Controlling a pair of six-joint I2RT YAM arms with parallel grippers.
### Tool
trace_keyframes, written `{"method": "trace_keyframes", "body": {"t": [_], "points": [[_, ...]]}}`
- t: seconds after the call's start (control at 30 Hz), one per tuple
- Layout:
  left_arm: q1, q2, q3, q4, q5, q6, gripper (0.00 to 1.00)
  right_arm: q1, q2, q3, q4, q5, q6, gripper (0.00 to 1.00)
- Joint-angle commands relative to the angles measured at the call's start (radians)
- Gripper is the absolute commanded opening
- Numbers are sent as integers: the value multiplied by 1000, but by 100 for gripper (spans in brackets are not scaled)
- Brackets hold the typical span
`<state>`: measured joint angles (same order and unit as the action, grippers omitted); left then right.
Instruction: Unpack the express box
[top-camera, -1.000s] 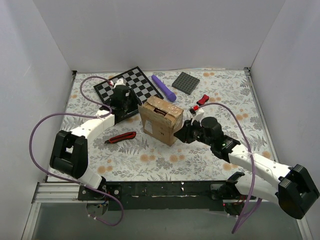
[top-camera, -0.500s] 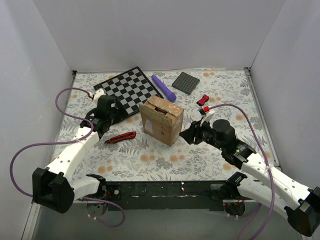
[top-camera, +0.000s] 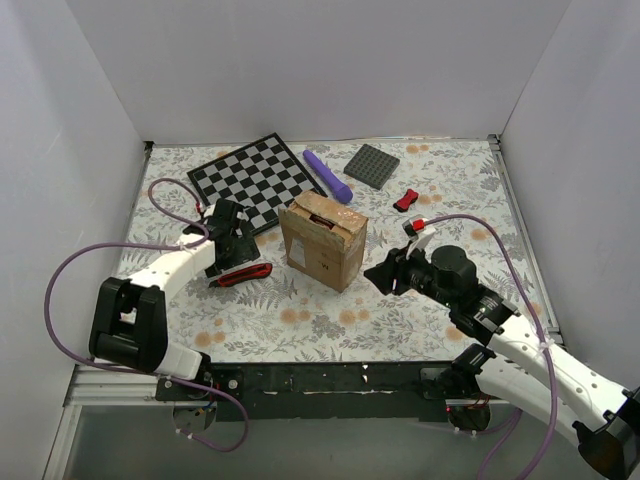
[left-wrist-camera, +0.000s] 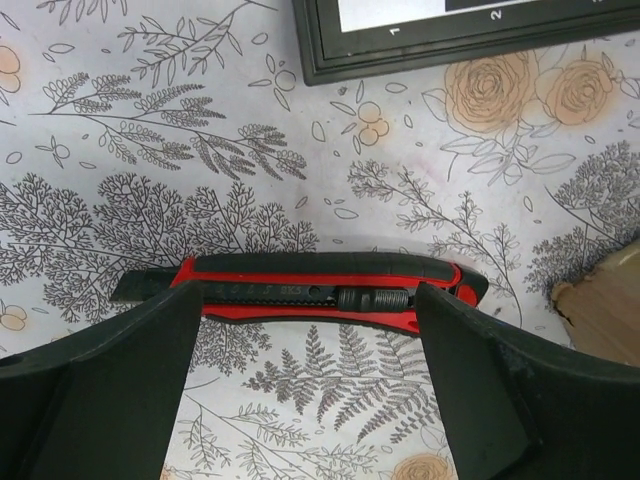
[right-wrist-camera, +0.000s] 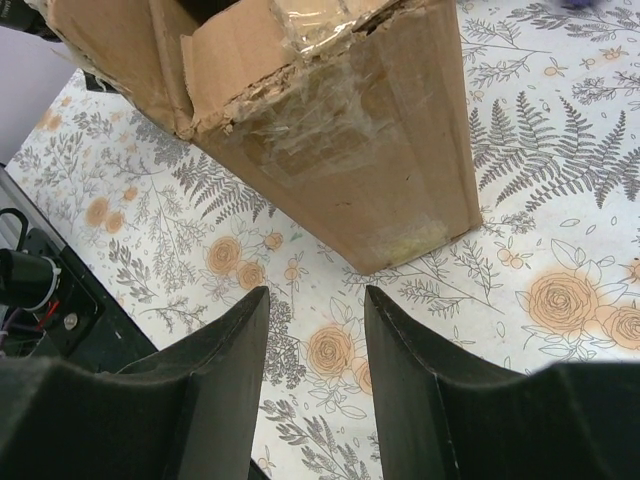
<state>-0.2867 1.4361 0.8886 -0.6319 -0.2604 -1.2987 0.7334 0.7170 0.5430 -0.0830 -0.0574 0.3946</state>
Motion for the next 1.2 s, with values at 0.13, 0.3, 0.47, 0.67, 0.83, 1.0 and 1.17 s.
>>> {"method": "trace_keyframes", "body": {"t": [0.13, 0.3, 0.47, 0.67, 0.83, 1.0, 1.17], "points": [[14, -233, -56, 6, 86, -190, 97, 4, -19, -37, 49, 10, -11, 50], [15, -310, -140, -139, 55, -646, 97, 4, -7, -22, 58, 5, -8, 50], [29, -373, -198, -138, 4, -861, 95, 4, -13, -18, 60, 5, -10, 50], [52, -376, -385, 130, 114, -973, 91, 4, -30, -17, 52, 5, -13, 50], [53, -330, -402, 176, 132, -1031, 90, 4, -34, 5, 28, 19, -31, 50], [81, -283, -318, 76, 105, -1091, 93, 3, -33, 8, 26, 13, -28, 50], [115, -80, -186, -138, 122, -1202, 93, 4, -16, 8, 40, -8, -8, 50]]}}
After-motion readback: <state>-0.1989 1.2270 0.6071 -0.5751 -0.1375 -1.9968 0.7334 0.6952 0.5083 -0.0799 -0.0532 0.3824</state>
